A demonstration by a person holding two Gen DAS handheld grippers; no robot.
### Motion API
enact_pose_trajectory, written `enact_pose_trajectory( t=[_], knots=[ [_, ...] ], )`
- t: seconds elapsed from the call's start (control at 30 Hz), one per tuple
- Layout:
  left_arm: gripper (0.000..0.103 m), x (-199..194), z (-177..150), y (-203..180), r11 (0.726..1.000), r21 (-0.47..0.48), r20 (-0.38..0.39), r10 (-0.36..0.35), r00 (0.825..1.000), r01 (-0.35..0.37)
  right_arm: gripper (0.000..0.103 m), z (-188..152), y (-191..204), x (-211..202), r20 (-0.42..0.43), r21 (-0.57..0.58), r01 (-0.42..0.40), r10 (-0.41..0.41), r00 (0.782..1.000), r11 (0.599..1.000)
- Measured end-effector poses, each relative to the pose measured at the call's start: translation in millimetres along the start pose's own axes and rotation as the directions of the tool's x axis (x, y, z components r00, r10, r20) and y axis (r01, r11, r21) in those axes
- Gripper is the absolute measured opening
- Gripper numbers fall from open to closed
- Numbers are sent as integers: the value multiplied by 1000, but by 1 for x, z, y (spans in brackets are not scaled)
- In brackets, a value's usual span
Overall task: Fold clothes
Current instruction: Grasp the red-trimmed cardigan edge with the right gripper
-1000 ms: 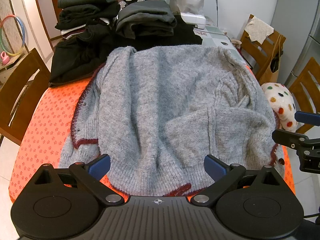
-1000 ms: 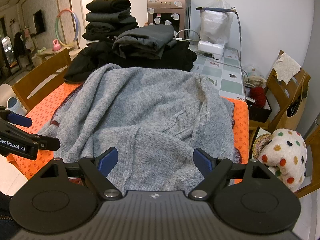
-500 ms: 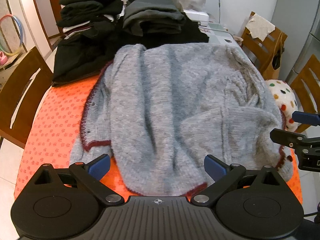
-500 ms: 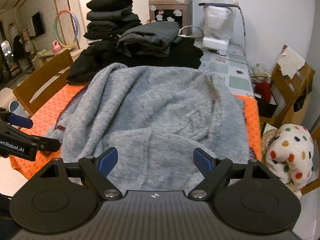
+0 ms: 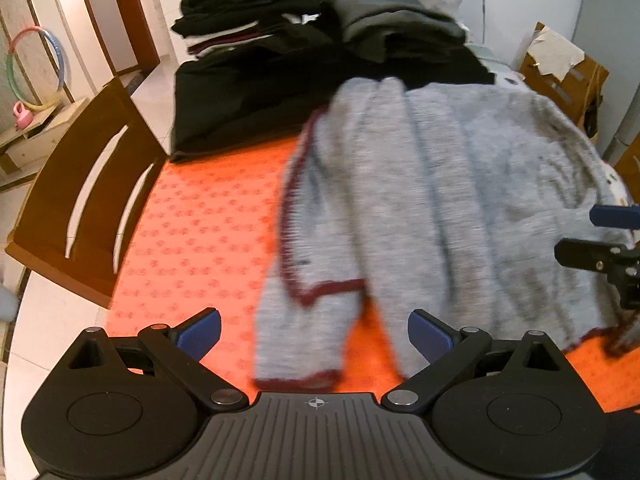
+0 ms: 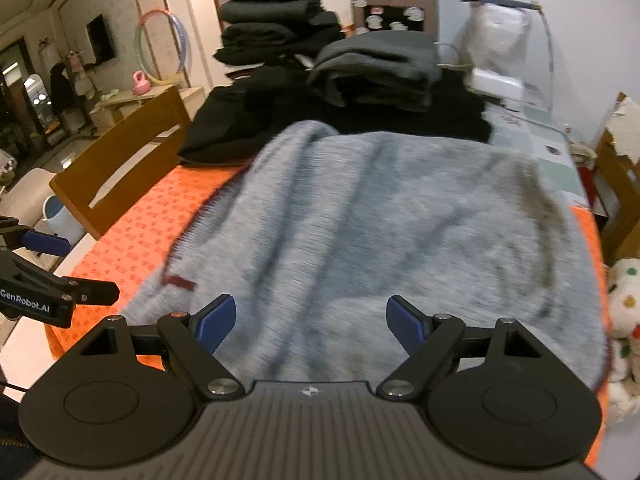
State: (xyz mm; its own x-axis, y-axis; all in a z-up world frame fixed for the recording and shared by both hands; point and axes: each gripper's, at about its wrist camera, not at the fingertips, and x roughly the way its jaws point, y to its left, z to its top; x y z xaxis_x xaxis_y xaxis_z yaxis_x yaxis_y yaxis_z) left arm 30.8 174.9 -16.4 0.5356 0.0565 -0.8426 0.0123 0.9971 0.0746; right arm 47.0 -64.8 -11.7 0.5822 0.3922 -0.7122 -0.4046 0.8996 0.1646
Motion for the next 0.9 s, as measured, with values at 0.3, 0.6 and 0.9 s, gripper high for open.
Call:
enact_pose_trajectory(
  t=[0.3,0.6,0.9],
  knots=[
    [100,20,0,73,997,63,-1,-42,999,42,86,25,75,65,-35,-18,-63,63,997,998],
    [100,21,-10,125,991,106,7,-84,996,83,85,37,133,132,-85,-59,-78,72,994,995],
    [100,17,-23,167,991,114,21,-76,997,73,66,26,169,192,-134,-219,34,-65,989,975]
  ],
)
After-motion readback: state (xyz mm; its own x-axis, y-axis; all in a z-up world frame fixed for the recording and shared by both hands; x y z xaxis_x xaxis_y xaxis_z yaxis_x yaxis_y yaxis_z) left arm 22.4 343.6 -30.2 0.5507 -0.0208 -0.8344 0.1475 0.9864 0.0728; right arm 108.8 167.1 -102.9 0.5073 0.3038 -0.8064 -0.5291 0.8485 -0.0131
